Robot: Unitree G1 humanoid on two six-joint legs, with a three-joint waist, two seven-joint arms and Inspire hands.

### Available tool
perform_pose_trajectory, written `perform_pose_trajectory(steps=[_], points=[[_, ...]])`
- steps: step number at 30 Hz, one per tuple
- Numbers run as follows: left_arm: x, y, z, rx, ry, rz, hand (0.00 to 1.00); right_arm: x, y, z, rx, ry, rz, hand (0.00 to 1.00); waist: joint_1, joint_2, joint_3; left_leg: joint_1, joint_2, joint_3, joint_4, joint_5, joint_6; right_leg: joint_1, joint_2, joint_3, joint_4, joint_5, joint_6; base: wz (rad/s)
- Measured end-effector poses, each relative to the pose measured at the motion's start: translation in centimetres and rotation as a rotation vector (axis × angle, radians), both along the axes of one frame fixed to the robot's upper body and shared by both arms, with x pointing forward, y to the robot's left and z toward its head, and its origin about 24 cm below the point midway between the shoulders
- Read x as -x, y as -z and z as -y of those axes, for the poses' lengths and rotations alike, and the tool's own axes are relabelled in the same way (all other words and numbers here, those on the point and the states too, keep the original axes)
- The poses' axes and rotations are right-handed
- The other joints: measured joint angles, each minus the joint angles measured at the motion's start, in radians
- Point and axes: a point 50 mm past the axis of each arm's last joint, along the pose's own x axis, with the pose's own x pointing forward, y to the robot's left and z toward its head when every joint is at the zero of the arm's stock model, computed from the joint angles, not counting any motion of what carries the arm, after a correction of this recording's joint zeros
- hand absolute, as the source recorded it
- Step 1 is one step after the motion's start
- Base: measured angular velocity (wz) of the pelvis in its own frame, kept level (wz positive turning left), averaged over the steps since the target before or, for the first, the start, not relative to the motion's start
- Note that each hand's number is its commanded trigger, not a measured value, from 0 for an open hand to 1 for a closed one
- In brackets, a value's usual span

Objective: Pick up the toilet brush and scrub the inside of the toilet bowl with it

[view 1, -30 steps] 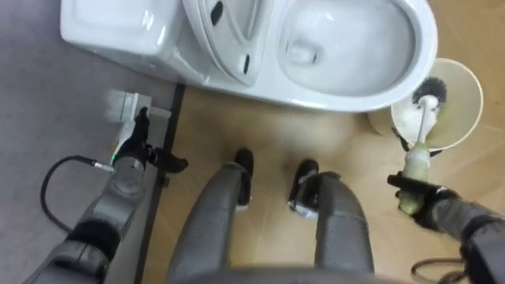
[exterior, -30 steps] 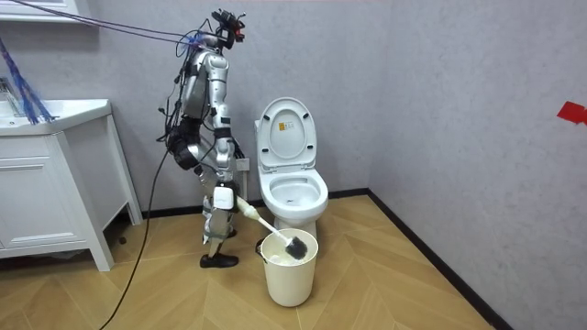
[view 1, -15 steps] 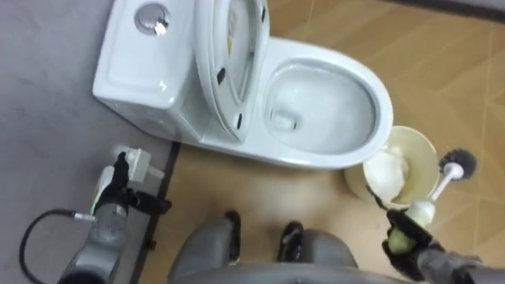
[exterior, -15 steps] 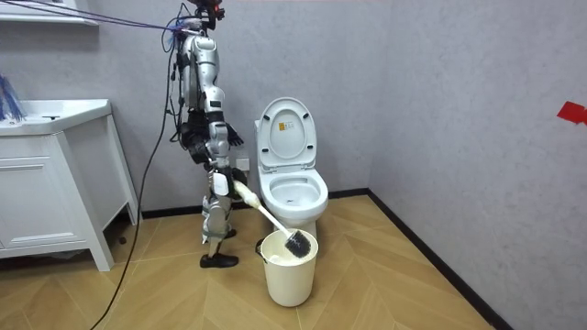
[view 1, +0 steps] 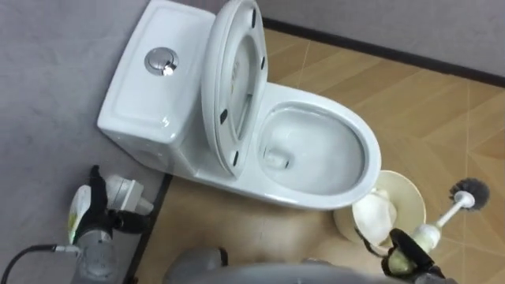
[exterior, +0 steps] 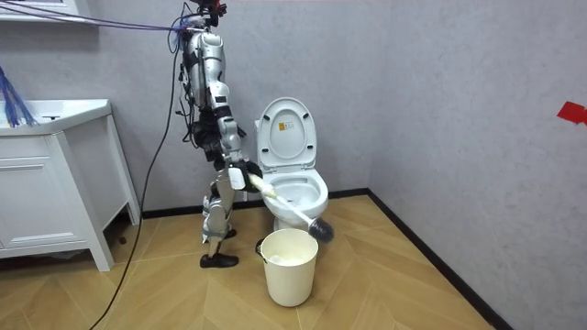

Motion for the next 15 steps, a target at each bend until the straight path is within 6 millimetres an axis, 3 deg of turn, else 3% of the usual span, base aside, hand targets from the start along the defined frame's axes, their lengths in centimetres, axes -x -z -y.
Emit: perform_pose_trajectory(steps=[5, 8, 13, 15], points=[[-1.0, -2.0, 0.2, -0.085, 0.052, 0.114, 0.00, -0.2, -0.2, 0.2, 0.096, -0.229, -0.071, 1.00, 0.051, 0.001, 0.0004, 0.042, 0.005, -0.012, -0.016, -0.005, -0.009, 0.052, 0.012, -0.008, -0.030, 0.002, -0.003, 0.07], [-2.2, -3.7, 0.6, -0.153, 0.097, 0.200, 0.00, -1.5, -0.5, 0.3, 0.165, -0.363, -0.065, 1.00, 0.060, 0.003, -0.0004, 0.042, 0.009, -0.024, -0.014, -0.007, -0.012, 0.056, 0.017, -0.009, -0.029, 0.003, -0.006, 0.08], [-4.7, -8.1, 1.9, -0.326, 0.239, 0.436, 0.00, -3.4, -1.1, 0.2, 0.319, -0.671, -0.094, 1.00, 0.078, 0.008, -0.0004, 0.038, 0.009, -0.035, 0.000, -0.008, -0.013, 0.062, 0.020, -0.006, -0.030, 0.005, -0.009, 0.06], [-5.1, -8.7, 2.2, -0.368, 0.270, 0.485, 0.00, -4.0, -1.2, -0.1, 0.359, -0.767, -0.090, 1.00, 0.077, 0.011, -0.0011, 0.040, 0.009, -0.033, 0.000, -0.008, -0.014, 0.063, 0.021, -0.006, -0.029, 0.006, -0.009, -0.04]])
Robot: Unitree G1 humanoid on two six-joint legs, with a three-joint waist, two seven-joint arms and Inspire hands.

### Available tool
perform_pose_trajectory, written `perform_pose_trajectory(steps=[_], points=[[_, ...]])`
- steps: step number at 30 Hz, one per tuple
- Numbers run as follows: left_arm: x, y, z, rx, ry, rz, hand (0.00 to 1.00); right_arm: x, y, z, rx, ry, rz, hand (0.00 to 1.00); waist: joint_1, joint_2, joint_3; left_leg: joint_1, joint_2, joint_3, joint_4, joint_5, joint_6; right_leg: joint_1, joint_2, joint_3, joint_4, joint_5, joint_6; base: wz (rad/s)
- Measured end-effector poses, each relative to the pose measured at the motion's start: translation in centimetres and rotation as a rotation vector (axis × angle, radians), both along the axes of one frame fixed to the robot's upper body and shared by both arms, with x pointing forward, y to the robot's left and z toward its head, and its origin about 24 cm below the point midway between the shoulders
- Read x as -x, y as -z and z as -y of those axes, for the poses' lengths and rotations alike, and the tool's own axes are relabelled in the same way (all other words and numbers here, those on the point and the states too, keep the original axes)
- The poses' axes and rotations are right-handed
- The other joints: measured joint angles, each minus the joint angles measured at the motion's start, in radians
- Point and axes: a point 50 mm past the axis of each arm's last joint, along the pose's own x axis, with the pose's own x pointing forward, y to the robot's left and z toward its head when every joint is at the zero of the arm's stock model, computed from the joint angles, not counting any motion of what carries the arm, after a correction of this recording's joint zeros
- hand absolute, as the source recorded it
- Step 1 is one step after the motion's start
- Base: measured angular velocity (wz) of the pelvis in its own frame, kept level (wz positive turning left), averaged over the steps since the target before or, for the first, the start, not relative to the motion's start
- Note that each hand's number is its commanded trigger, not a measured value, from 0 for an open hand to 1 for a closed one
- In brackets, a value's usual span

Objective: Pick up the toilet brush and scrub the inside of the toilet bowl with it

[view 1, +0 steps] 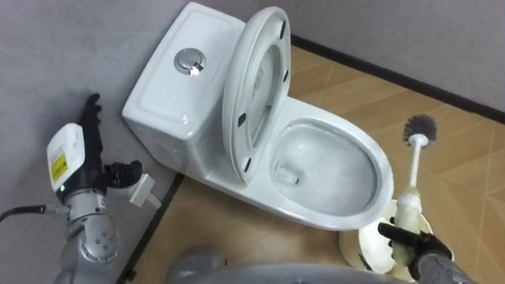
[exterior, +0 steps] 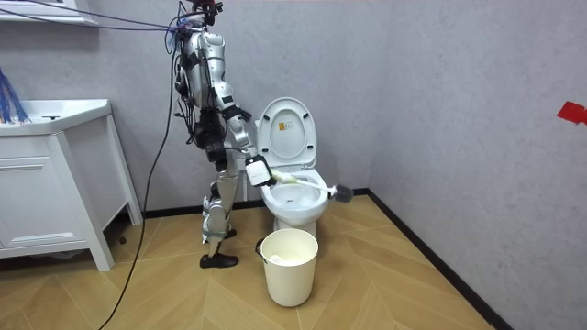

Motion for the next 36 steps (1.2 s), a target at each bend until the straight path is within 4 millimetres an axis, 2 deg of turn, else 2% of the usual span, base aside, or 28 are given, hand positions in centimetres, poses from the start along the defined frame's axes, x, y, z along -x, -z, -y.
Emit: perform_pose_trajectory(steps=[6, 10, 15, 17, 19, 22, 28, 36], points=[[-1.3, -1.0, 0.8, -0.083, 0.065, 0.087, 0.00, -1.5, -0.2, -1.1, 0.090, -0.298, -0.018, 1.00, -0.002, -0.002, 0.0019, 0.002, 0.006, 0.003, -0.001, 0.001, -0.001, -0.001, 0.001, 0.000, 0.000, 0.002, -0.003, -0.02], [-1.5, -0.8, 1.2, -0.083, 0.096, 0.082, 0.00, -2.0, -0.3, -1.3, 0.145, -0.450, -0.042, 1.00, -0.004, 0.000, 0.0025, 0.004, 0.007, 0.007, -0.002, 0.001, -0.001, -0.003, 0.001, 0.008, 0.001, 0.002, -0.003, -0.02], [-1.6, 0.0, 2.9, -0.073, 0.217, 0.012, 0.00, -1.9, -0.1, -1.7, 0.157, -0.582, -0.082, 1.00, -0.017, 0.004, 0.0036, -0.004, 0.007, 0.011, -0.007, 0.001, -0.001, -0.014, -0.001, 0.011, 0.004, 0.002, -0.003, -0.02], [-1.4, 1.1, 3.2, -0.074, 0.261, -0.066, 0.00, -1.9, -0.1, -1.8, 0.154, -0.610, -0.090, 1.00, -0.023, 0.004, 0.0036, -0.002, 0.007, 0.024, -0.010, 0.002, -0.001, -0.017, -0.001, 0.024, 0.006, 0.002, -0.003, -0.14], [-1.1, 3.4, 3.4, -0.069, 0.302, -0.216, 0.00, -1.9, 0.0, -1.9, 0.162, -0.671, -0.108, 1.00, -0.049, 0.004, 0.0036, 0.003, 0.006, 0.032, -0.014, 0.002, -0.001, -0.018, -0.001, 0.033, 0.006, 0.002, -0.003, -0.12], [-0.3, 5.0, 3.3, -0.092, 0.331, -0.337, 0.00, -1.8, 0.0, -1.9, 0.161, -0.731, -0.134, 1.00, -0.071, -0.002, 0.0026, 0.002, 0.007, 0.037, -0.020, 0.001, 0.000, -0.027, 0.002, 0.055, 0.004, 0.002, -0.003, -0.13], [0.0, 5.5, 2.6, -0.138, 0.332, -0.412, 0.00, -1.4, 0.0, -1.5, 0.197, -0.822, -0.190, 1.00, -0.085, 0.004, -0.0012, 0.030, 0.010, 0.081, -0.053, 0.007, 0.004, -0.031, -0.003, 0.086, 0.009, 0.002, -0.003, -0.17], [0.0, 5.9, 2.8, -0.158, 0.320, -0.455, 0.00, 0.7, 0.2, -0.5, 0.204, -0.804, -0.276, 1.00, -0.093, 0.011, -0.0004, 0.048, 0.003, 0.087, -0.073, 0.020, 0.009, -0.031, -0.009, 0.105, 0.011, -0.001, 0.002, -0.01]])
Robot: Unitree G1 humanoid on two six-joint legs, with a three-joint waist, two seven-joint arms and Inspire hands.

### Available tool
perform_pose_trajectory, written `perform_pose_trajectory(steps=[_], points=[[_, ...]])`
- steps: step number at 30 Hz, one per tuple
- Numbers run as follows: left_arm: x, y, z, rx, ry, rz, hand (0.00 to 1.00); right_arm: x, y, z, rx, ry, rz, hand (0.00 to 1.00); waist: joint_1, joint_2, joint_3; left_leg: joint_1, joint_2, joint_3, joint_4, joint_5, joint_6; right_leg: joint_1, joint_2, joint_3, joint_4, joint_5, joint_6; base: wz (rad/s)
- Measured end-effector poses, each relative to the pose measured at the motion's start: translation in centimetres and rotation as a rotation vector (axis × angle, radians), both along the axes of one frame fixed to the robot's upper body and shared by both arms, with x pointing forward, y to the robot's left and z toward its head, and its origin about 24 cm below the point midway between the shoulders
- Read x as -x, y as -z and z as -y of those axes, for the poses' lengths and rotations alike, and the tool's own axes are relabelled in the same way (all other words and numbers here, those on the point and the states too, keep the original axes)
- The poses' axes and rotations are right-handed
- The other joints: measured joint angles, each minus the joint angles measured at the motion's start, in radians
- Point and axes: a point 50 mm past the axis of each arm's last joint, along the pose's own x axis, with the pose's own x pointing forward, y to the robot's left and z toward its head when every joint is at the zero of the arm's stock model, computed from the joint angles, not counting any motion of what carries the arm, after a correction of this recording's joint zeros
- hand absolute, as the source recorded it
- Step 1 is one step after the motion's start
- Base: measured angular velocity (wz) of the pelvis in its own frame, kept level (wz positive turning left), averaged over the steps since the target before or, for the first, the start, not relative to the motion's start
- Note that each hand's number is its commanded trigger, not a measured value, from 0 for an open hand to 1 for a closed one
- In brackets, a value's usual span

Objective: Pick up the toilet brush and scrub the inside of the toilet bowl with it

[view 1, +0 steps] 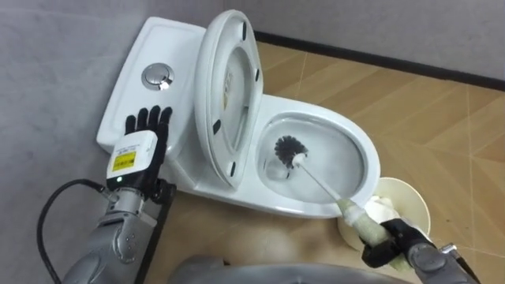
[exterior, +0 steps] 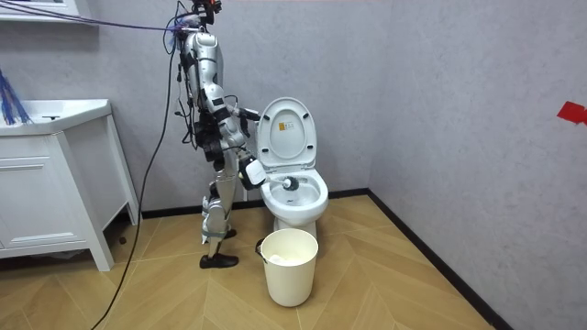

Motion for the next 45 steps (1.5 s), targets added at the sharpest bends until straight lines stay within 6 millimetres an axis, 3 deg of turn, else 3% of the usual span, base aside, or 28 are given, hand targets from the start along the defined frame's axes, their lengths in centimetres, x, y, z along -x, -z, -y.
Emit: perform_pose_trajectory(steps=[9, 15, 23, 29, 32, 35, 37, 43, 45], points=[[0.4, 0.4, -0.3, -0.019, -0.025, -0.037, 0.00, 2.1, 0.1, 0.8, 0.070, -0.026, -0.075, 1.00, -0.020, 0.003, 0.0008, 0.043, -0.005, 0.001, -0.033, 0.014, 0.001, 0.031, -0.001, 0.009, -0.015, 0.001, 0.002, -0.01], [0.3, 0.6, -0.6, -0.060, -0.014, -0.048, 0.00, 2.3, 0.1, 0.8, 0.120, -0.121, -0.100, 1.00, 0.004, 0.003, 0.0003, 0.063, 0.003, 0.034, -0.047, 0.016, 0.000, 0.033, 0.007, 0.047, -0.024, 0.005, 0.000, -0.15], [-0.3, 0.4, -0.6, -0.064, -0.013, -0.033, 0.00, 2.1, 0.1, 0.6, 0.187, -0.229, -0.114, 1.00, 0.010, -0.008, -0.0053, 0.045, 0.004, 0.033, -0.026, 0.017, -0.001, 0.029, 0.007, 0.037, -0.026, 0.009, -0.002, 0.02], [-2.1, 0.0, -0.4, -0.059, 0.012, 0.003, 0.00, -0.4, -0.5, 0.4, 0.266, -0.376, -0.063, 1.00, 0.025, -0.014, -0.0077, -0.024, 0.009, 0.023, 0.012, 0.017, -0.001, -0.027, 0.009, 0.025, -0.008, 0.017, -0.009, 0.05], [-3.6, -0.6, -0.1, -0.050, 0.041, 0.043, 0.00, -2.1, -0.8, 0.3, 0.298, -0.423, -0.027, 1.00, 0.051, -0.014, -0.0056, -0.083, 0.012, 0.019, 0.050, 0.017, -0.001, -0.070, 0.008, 0.002, 0.012, 0.021, -0.012, 0.10], [-5.9, -1.9, 0.2, -0.041, 0.082, 0.120, 0.00, -4.7, -1.6, 0.7, 0.356, -0.458, 0.026, 1.00, 0.068, -0.005, 0.0025, -0.183, 0.023, 0.016, 0.104, 0.017, -0.001, -0.153, 0.010, -0.001, 0.043, 0.029, -0.020, 0.13], [-7.6, -3.1, 0.4, -0.049, 0.105, 0.190, 0.00, -7.6, -2.9, 1.0, 0.405, -0.503, 0.089, 1.00, 0.090, 0.001, 0.0167, -0.256, 0.027, 0.008, 0.140, 0.018, -0.002, -0.224, 0.008, -0.014, 0.087, 0.031, -0.027, 0.00], [-10.4, -5.6, 1.4, -0.035, 0.168, 0.322, 0.00, -12.9, -6.5, 3.0, 0.541, -0.546, 0.216, 1.00, 0.115, 0.020, 0.0332, -0.436, 0.018, -0.018, 0.225, 0.024, 0.005, -0.401, -0.027, -0.052, 0.221, 0.006, -0.036, 0.14], [-10.9, -6.3, 1.6, -0.041, 0.187, 0.369, 0.00, -14.5, -7.7, 3.0, 0.580, -0.567, 0.256, 1.00, 0.141, 0.017, 0.0371, -0.494, 0.018, -0.021, 0.249, 0.025, 0.005, -0.463, -0.029, -0.051, 0.255, 0.003, -0.040, -0.02]])
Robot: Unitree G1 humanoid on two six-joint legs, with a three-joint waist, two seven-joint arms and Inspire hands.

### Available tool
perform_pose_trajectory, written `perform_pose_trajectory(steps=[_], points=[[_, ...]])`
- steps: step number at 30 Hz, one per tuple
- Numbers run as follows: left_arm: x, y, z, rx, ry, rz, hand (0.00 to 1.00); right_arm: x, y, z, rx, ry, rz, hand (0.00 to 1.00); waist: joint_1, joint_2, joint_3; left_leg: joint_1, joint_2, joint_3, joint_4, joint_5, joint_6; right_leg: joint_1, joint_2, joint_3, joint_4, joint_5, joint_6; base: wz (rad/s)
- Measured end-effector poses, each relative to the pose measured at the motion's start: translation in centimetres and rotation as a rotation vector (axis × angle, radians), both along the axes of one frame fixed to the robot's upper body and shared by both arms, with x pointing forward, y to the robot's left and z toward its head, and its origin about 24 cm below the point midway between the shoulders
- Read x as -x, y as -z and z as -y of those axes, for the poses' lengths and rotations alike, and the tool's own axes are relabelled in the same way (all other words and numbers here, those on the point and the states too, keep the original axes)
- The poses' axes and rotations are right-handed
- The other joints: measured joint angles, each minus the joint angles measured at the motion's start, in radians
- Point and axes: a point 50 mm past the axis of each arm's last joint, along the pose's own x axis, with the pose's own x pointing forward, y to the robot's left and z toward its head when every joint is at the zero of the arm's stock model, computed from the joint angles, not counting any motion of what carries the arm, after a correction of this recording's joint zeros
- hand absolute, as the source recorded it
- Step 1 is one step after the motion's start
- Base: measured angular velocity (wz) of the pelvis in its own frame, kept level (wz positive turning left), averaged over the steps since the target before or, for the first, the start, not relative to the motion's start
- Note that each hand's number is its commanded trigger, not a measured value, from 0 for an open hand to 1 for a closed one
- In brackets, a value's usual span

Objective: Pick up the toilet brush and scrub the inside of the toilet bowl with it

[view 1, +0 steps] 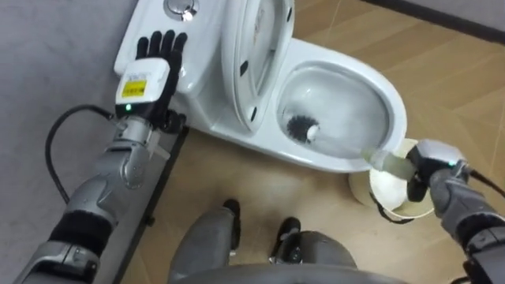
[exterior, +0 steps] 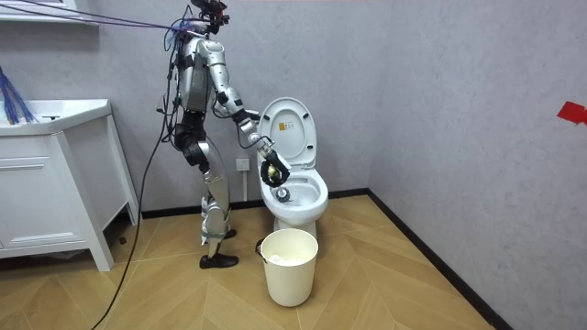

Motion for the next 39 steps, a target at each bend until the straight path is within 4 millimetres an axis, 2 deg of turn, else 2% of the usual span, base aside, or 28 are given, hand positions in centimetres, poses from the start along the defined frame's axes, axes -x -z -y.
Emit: perform_pose_trajectory(steps=[5, 8, 12, 13, 15, 16, 19, 23, 25, 28, 35, 37, 39], points=[[-0.7, -1.1, 0.7, -0.005, 0.030, 0.099, 0.00, -2.3, -1.6, -0.4, 0.051, -0.041, 0.065, 1.00, 0.024, -0.003, 0.0069, -0.086, -0.013, -0.003, 0.024, 0.005, -0.001, -0.101, -0.024, 0.001, 0.061, -0.018, -0.006, 0.04], [-1.2, -2.2, 1.1, 0.000, 0.042, 0.185, 0.00, -3.4, -3.0, 0.3, 0.076, -0.019, 0.108, 1.00, 0.032, -0.001, 0.0077, -0.156, -0.014, -0.006, 0.047, 0.007, 0.000, -0.174, -0.033, 0.000, 0.099, -0.024, -0.008, 0.01], [-2.0, -3.9, 1.1, -0.007, 0.059, 0.270, 0.00, -5.2, -5.2, 1.0, 0.038, 0.055, 0.200, 1.00, 0.034, -0.001, 0.0143, -0.240, -0.018, -0.005, 0.094, 0.008, -0.001, -0.264, -0.051, -0.002, 0.170, -0.038, -0.017, 0.09], [-2.2, -4.2, 1.1, 0.012, 0.058, 0.277, 0.00, -5.5, -5.6, 1.2, 0.018, 0.085, 0.229, 1.00, 0.034, 0.002, 0.0205, -0.247, -0.027, -0.006, 0.093, 0.010, -0.001, -0.272, -0.053, -0.003, 0.171, -0.043, -0.018, 0.07], [-2.4, -4.6, 0.8, 0.018, 0.053, 0.291, 0.00, -5.8, -6.1, 1.4, -0.018, 0.129, 0.273, 1.00, 0.032, 0.002, 0.0285, -0.258, -0.029, -0.008, 0.088, 0.017, -0.002, -0.283, -0.059, -0.008, 0.173, -0.045, -0.020, 0.06], [-2.5, -5.0, 0.5, 0.018, 0.050, 0.309, 0.00, -5.9, -6.3, 1.5, -0.054, 0.166, 0.300, 1.00, 0.028, 0.001, 0.0296, -0.269, -0.029, -0.008, 0.085, 0.019, -0.003, -0.296, -0.059, -0.008, 0.174, -0.044, -0.022, 0.00], [-2.5, -5.5, 0.2, 0.019, 0.044, 0.335, 0.00, -5.7, -6.5, 2.2, -0.136, 0.267, 0.342, 1.00, 0.026, -0.002, 0.0307, -0.289, -0.032, -0.008, 0.075, 0.033, -0.003, -0.329, -0.067, 0.001, 0.186, -0.041, -0.023, 0.01], [-2.4, -5.5, -0.1, 0.016, 0.015, 0.355, 0.00, -6.0, -7.0, 2.7, -0.157, 0.317, 0.366, 1.00, 0.013, -0.002, 0.0309, -0.297, -0.037, -0.005, 0.073, 0.042, -0.003, -0.347, -0.077, 0.002, 0.199, -0.043, -0.025, 0.03], [-2.4, -5.5, -0.2, 0.008, 0.001, 0.353, 0.00, -6.2, -7.4, 2.9, -0.148, 0.321, 0.379, 1.00, 0.004, -0.002, 0.0308, -0.297, -0.045, -0.008, 0.075, 0.043, -0.004, -0.347, -0.080, 0.000, 0.205, -0.047, -0.026, 0.06], [-2.5, -5.5, -0.3, -0.001, -0.014, 0.352, 0.00, -6.3, -7.7, 3.0, -0.141, 0.316, 0.385, 1.00, -0.005, -0.002, 0.0308, -0.297, -0.046, -0.008, 0.081, 0.043, -0.004, -0.346, -0.083, -0.001, 0.210, -0.048, -0.026, 0.00], [-2.9, -5.5, -0.3, -0.018, -0.023, 0.336, 0.00, -6.4, -7.7, 2.8, -0.068, 0.248, 0.353, 1.00, -0.004, 0.004, 0.0315, -0.295, -0.045, -0.004, 0.089, 0.044, -0.003, -0.340, -0.082, -0.003, 0.212, -0.048, -0.026, 0.00], [-3.0, -5.4, -0.1, -0.015, -0.026, 0.327, 0.00, -6.6, -7.9, 2.6, 0.018, 0.172, 0.322, 1.00, 0.006, 0.015, 0.0314, -0.294, -0.038, -0.003, 0.091, 0.043, -0.002, -0.340, -0.081, -0.003, 0.210, -0.047, -0.026, -0.05], [-3.1, -5.2, 0.1, -0.015, -0.021, 0.317, 0.00, -6.9, -7.8, 1.9, 0.140, 0.027, 0.264, 1.00, 0.015, 0.041, 0.0336, -0.294, -0.036, -0.003, 0.090, 0.042, -0.001, -0.335, -0.079, -0.007, 0.207, -0.044, -0.025, 0.00]])
